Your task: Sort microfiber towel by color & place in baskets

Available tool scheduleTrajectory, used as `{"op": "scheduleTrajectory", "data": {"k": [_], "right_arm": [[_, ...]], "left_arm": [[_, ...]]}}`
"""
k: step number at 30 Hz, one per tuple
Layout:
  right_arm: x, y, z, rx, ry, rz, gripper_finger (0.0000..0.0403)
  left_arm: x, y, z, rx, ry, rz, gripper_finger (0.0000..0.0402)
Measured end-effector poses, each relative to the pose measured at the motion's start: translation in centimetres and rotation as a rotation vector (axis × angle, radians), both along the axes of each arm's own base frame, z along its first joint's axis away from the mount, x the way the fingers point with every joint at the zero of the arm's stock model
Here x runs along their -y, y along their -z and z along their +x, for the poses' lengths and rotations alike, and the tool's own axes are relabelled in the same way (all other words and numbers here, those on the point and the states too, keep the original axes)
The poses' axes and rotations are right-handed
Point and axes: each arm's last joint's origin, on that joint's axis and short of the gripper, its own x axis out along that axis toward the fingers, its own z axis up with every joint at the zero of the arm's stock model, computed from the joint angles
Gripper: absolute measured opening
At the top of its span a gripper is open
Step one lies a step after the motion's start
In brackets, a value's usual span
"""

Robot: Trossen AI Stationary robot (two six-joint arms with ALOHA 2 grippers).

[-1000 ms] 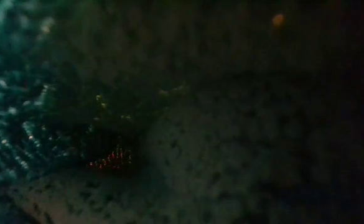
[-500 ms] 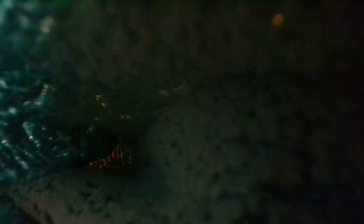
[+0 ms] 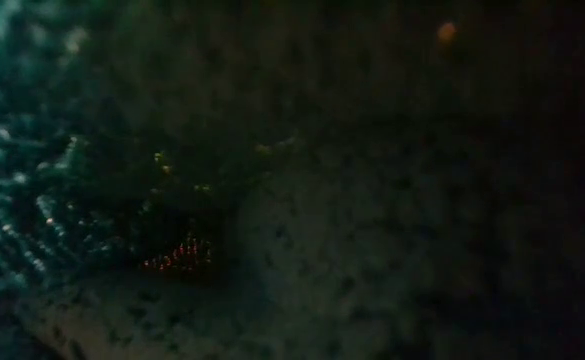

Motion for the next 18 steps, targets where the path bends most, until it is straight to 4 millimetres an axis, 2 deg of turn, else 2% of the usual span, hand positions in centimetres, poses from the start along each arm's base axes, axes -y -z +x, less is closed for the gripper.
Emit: {"op": "scheduleTrajectory", "data": {"k": [18], "right_arm": [[0.03,-0.21,0.01,0.019,0.010,-0.008,0.0160]], "left_arm": [[0.00,0.01,0.00,0.000,0.000,0.000,0.0173]]}}
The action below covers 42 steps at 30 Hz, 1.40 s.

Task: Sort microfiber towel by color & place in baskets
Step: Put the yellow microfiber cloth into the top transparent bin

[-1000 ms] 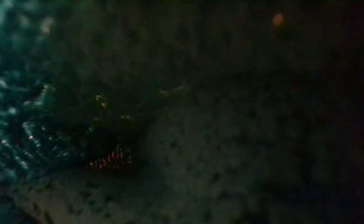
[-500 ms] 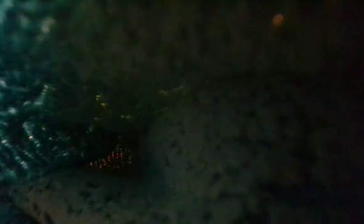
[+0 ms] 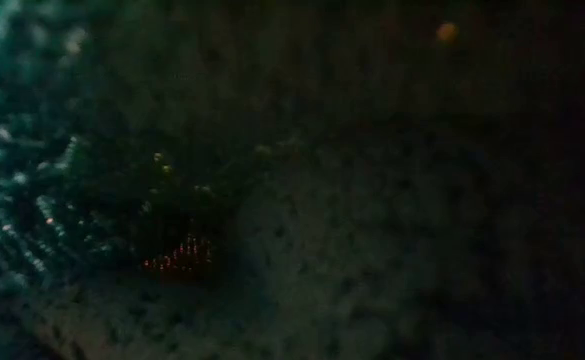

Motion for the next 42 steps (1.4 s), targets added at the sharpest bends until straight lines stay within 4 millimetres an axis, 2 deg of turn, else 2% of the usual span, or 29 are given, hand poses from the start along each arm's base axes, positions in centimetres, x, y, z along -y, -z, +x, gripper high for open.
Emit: {"op": "scheduleTrajectory", "data": {"k": [31,37,42], "right_arm": [[0.0,-0.1,0.0,-0.006,0.012,-0.036,0.0160],[-0.8,-3.0,0.3,0.207,-0.284,-0.293,0.0160],[-1.4,-5.0,0.1,0.347,-0.432,-0.509,0.0160]], "left_arm": [[0.0,0.0,0.0,0.000,0.000,0.000,0.0173],[0.0,0.0,0.0,0.000,0.000,0.000,0.0173],[0.0,0.0,0.0,0.000,0.000,0.000,0.0173]]}}
